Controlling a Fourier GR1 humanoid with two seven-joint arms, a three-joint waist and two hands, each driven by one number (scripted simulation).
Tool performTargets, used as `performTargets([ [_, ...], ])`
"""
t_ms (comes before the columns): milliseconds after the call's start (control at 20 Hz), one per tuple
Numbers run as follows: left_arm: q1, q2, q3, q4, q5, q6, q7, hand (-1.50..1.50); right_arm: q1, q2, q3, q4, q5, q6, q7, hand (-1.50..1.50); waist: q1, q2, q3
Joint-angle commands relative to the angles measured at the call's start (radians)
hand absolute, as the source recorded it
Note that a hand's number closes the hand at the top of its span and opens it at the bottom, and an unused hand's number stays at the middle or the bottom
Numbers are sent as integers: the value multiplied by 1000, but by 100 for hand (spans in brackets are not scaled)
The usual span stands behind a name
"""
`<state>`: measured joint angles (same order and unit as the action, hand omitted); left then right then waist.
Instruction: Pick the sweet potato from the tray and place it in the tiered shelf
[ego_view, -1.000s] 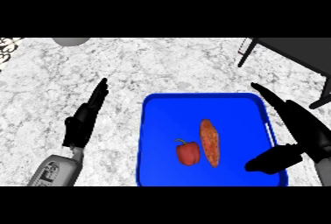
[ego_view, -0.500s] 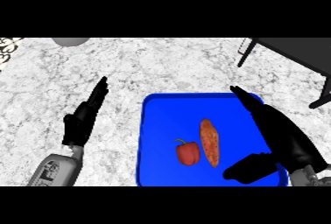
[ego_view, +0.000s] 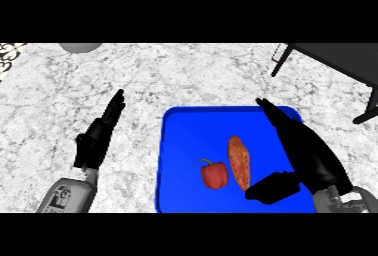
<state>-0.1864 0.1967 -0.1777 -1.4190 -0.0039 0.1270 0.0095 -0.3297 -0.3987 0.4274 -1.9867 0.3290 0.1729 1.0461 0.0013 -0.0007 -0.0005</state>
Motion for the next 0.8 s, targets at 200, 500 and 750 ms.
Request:
performTargets([
  [200,50,-20,10,-52,-30,-29,-7,0,50,83,-4,32,80,45,6,-150,1,0,0],
  [500,-82,-18,80,115,-19,-54,-38,0,5,150,50,72,145,54,93,-150,-6,3,0],
  [750,16,-33,54,-2,-27,-61,-8,0,109,127,39,67,173,65,16,-150,-3,0,0],
])
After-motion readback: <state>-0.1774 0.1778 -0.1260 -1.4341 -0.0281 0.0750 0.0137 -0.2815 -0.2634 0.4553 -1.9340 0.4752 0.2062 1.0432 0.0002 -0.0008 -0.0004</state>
